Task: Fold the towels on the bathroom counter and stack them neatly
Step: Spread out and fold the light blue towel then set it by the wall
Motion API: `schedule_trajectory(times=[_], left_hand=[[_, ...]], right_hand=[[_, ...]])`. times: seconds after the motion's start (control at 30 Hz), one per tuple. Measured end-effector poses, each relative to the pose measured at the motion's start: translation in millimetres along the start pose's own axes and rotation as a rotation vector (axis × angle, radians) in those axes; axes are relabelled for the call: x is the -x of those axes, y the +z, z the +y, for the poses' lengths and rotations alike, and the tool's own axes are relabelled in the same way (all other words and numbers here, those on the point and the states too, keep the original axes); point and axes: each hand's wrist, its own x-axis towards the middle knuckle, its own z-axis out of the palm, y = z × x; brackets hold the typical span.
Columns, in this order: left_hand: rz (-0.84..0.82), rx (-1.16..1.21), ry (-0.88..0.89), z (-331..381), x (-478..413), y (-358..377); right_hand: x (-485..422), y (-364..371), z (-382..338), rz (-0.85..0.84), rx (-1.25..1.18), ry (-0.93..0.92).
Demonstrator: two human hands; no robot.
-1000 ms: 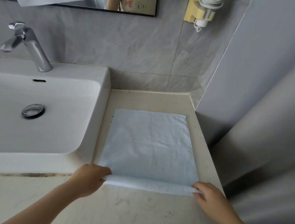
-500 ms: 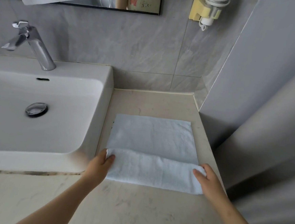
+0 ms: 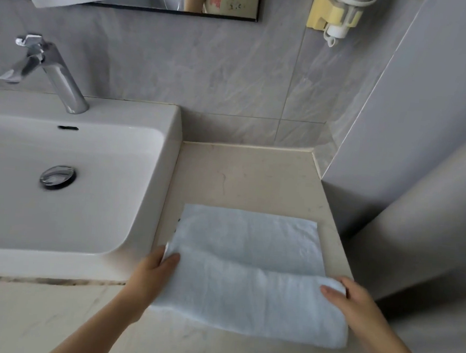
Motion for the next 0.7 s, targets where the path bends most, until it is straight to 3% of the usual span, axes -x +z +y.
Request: schedule_trajectory(times=[0.27, 0.5, 0.7], left_hand=[[0.11, -0.046, 0.067, 47, -61, 22], [0.18, -0.234, 0.011, 51, -105, 36], [0.132, -0.314, -0.006, 39, -121, 39]], right_hand=[[-46, 9, -51, 0.192, -0.326, -0.021], [-97, 23, -49, 0.216, -0.221, -0.001], [-116, 31, -46, 0.244, -0.044, -0.013]])
